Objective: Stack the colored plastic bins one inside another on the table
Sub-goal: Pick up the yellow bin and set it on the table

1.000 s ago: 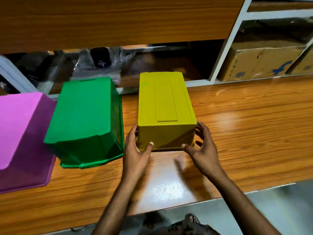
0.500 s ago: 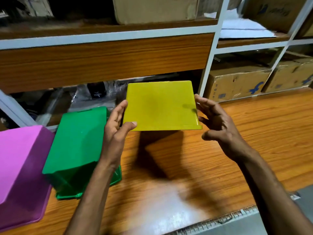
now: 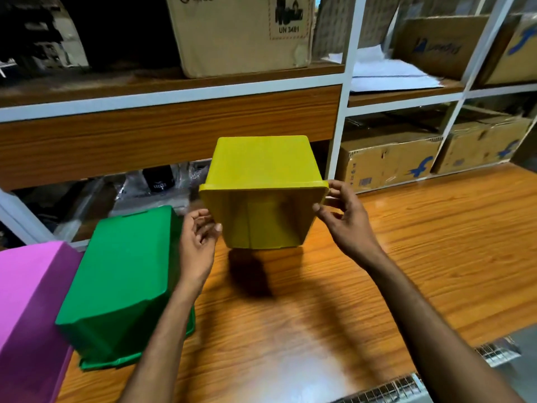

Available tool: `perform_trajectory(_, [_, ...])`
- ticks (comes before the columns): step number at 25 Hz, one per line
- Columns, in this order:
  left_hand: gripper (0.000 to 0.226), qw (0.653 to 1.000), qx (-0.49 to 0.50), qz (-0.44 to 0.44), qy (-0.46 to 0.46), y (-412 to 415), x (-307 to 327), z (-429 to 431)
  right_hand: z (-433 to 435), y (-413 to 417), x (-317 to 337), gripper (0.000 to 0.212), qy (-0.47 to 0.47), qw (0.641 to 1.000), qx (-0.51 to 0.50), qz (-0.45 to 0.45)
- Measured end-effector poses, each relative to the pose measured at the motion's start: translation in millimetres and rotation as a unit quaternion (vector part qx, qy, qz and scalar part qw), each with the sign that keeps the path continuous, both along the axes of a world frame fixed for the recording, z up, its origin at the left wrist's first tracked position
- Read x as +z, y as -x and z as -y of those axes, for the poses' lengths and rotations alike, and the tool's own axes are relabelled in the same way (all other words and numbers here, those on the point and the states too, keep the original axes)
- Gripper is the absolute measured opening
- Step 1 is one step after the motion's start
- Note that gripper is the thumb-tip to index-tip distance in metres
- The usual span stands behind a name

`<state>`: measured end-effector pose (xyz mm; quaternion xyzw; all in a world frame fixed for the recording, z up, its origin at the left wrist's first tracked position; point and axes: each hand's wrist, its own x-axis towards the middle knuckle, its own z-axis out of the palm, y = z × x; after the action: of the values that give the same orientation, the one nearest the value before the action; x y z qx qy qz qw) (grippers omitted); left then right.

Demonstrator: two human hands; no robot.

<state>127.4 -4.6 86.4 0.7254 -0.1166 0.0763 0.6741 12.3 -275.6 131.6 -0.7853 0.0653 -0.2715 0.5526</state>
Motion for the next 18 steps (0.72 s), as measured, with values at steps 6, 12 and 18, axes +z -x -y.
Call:
perform_trajectory(6, [0.071, 0.996, -0.019, -0.01, -0.086, -3.1, 2.3, 12.0, 2.4, -18.6, -19.9, 0.102, 0.076, 0.99, 0.091, -0.081])
perform_trajectory(12, [0.089, 0.997, -0.006, 0.033, -0.072, -14.5, 20.2, 11.2, 12.9, -17.8, 0.7, 0.095, 0.036, 0.994, 0.098, -0.016])
perform_trajectory(18, [0.068, 0.994, -0.003, -0.092, 0.064, -19.4, 11.2, 10.0, 9.8, -0.2, 25.6, 0.068, -0.123, 0.987, 0.094, 0.031])
